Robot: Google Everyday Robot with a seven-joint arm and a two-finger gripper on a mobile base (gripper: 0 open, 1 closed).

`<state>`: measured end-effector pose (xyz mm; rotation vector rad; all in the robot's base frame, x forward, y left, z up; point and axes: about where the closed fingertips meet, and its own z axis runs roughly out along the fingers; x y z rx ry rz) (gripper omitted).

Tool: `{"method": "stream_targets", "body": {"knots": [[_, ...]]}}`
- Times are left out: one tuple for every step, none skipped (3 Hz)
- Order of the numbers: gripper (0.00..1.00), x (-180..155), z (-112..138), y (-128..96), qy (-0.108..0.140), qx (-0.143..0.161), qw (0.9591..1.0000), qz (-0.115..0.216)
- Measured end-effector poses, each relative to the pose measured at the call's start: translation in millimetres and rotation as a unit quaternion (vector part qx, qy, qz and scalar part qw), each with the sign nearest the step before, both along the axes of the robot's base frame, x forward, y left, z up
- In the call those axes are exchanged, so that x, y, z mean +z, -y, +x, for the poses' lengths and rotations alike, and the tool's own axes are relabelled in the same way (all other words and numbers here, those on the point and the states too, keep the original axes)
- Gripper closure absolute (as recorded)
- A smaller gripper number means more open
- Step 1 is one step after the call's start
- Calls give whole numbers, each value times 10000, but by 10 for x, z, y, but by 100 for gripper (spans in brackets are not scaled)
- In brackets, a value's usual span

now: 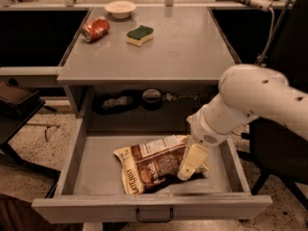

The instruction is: Pick brown chip bag from top drawer and place on counter

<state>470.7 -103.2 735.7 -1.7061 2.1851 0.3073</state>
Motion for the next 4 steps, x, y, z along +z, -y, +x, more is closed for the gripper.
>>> {"method": "stream_targets", "body": {"knots": [[0,-476,129,-296,30,-84,9998,180],[0,-850,249,-455,87,-228,9993,275],[0,-1130,308,-604,85,-245,9992,295],[19,-1133,320,-614,103,-253,9992,307]]}}
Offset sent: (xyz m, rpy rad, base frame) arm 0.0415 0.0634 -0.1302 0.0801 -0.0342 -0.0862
